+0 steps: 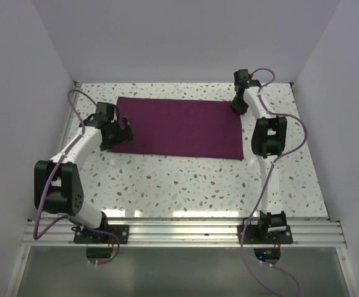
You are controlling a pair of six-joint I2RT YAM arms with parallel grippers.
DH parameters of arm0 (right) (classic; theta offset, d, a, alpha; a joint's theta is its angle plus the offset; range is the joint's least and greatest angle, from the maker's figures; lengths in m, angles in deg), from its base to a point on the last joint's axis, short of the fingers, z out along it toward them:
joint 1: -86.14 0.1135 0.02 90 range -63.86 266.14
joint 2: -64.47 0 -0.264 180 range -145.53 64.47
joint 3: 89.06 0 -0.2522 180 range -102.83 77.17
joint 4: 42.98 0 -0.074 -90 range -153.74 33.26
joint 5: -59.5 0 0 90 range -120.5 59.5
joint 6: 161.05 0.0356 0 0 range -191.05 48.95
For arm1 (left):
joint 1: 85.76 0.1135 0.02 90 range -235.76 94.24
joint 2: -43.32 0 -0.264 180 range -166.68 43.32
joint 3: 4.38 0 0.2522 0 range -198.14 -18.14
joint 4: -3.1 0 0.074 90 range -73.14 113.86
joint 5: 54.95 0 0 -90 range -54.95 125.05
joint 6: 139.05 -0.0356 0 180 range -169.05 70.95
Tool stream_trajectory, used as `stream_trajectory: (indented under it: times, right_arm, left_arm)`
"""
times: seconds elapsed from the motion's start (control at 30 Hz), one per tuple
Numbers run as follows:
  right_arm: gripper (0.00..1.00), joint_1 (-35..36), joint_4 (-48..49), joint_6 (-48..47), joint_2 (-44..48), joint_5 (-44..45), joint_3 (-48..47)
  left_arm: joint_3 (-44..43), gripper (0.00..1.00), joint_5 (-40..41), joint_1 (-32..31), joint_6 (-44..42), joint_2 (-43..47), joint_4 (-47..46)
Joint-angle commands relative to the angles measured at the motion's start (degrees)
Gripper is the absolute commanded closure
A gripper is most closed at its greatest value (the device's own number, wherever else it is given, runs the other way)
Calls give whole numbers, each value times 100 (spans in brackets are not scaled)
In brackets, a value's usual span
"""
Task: Open and lay out the surgical kit
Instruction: Open the surgical kit at the center of the board.
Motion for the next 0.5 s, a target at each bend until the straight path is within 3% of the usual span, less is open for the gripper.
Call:
stream_trajectory:
  times: [0.0, 0.23, 0.47]
  right_arm:
    - [67, -57, -5, 84, -244, -77, -19]
    - [98, -66, 31, -12, -156, -77, 131]
    - [100, -84, -232, -56, 195, 370, 184]
  left_arm:
    - [-238, 0, 92, -24, -101, 71, 81]
    - [-230, 0, 127, -24, -101, 53, 89]
    - [-177, 0, 179, -24, -83, 115, 46]
